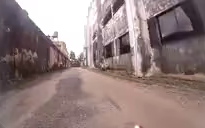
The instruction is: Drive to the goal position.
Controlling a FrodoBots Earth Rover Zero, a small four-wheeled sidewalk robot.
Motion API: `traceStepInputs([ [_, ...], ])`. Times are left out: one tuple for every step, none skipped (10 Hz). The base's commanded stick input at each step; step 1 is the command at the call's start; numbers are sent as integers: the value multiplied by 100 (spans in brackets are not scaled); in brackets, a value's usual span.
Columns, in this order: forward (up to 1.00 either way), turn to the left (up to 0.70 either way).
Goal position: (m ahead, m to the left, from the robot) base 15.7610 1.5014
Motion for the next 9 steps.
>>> traceStepInputs([
  [100,11],
  [100,23],
  [100,33],
  [100,42],
  [100,21],
  [100,3],
  [100,3],
  [100,3],
  [100,3],
])
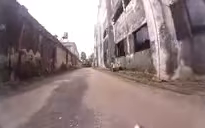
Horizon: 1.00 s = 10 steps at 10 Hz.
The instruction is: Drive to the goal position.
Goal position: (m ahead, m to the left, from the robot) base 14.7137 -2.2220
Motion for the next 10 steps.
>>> traceStepInputs([
  [100,3],
  [100,3],
  [100,3],
  [100,3],
  [100,3],
  [100,3],
  [100,3],
  [100,3],
  [100,3],
  [100,3],
])
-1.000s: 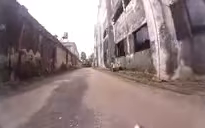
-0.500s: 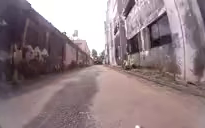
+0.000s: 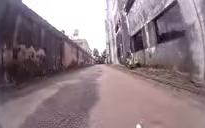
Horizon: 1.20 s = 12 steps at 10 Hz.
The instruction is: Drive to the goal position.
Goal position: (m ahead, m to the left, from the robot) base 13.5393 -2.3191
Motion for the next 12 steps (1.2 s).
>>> traceStepInputs([
  [100,3],
  [100,3],
  [100,3],
  [100,3],
  [100,3],
  [100,3],
  [100,3],
  [100,3],
  [100,3],
  [100,3],
  [100,3],
  [100,3],
])
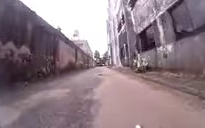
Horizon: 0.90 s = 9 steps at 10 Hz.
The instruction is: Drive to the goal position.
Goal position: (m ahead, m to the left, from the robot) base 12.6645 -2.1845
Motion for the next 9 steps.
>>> traceStepInputs([
  [100,3],
  [100,3],
  [100,3],
  [100,3],
  [100,3],
  [100,43],
  [100,40],
  [100,21],
  [100,3],
])
